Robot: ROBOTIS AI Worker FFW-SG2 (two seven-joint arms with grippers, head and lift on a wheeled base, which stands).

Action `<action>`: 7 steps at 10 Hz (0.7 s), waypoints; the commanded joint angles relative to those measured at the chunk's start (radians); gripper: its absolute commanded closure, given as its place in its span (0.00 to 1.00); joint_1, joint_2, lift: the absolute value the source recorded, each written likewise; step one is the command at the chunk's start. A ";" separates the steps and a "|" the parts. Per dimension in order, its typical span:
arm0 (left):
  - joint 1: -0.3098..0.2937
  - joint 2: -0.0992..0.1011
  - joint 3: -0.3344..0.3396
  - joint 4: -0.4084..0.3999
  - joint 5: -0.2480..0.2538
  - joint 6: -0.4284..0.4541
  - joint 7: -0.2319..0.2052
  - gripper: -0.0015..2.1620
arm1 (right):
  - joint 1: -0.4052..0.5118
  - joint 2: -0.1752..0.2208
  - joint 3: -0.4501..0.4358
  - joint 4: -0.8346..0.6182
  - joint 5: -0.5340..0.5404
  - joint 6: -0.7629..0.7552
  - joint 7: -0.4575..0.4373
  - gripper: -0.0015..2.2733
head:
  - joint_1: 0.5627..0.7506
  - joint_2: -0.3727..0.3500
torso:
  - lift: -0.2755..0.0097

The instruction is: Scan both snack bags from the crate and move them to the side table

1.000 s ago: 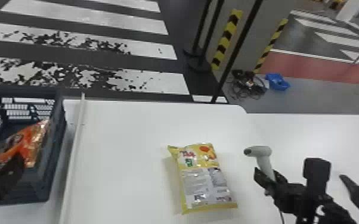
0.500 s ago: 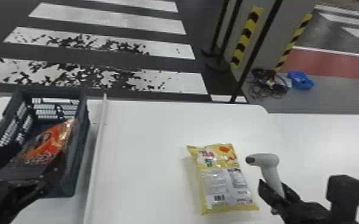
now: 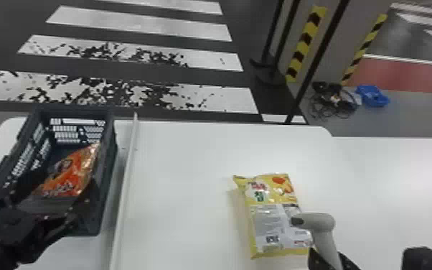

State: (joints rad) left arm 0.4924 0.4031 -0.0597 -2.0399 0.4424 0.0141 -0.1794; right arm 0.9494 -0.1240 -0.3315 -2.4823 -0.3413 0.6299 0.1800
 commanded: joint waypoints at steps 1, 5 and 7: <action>0.002 0.005 0.001 0.000 0.002 -0.006 0.000 0.01 | 0.006 0.000 0.077 -0.003 0.056 0.011 -0.007 0.99 | 0.70 0.26 | 0.63; 0.012 0.010 0.009 -0.005 0.004 -0.021 0.000 0.01 | 0.037 -0.020 0.166 0.008 0.117 0.008 -0.042 0.99 | 0.70 0.38 | 0.63; 0.015 0.008 0.011 -0.006 0.004 -0.024 0.000 0.01 | 0.028 -0.025 0.172 0.037 0.116 -0.038 -0.042 0.99 | 0.70 0.40 | 0.63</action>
State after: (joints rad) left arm 0.5065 0.4116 -0.0496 -2.0462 0.4464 -0.0096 -0.1794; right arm 0.9817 -0.1475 -0.1608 -2.4546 -0.2243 0.6063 0.1369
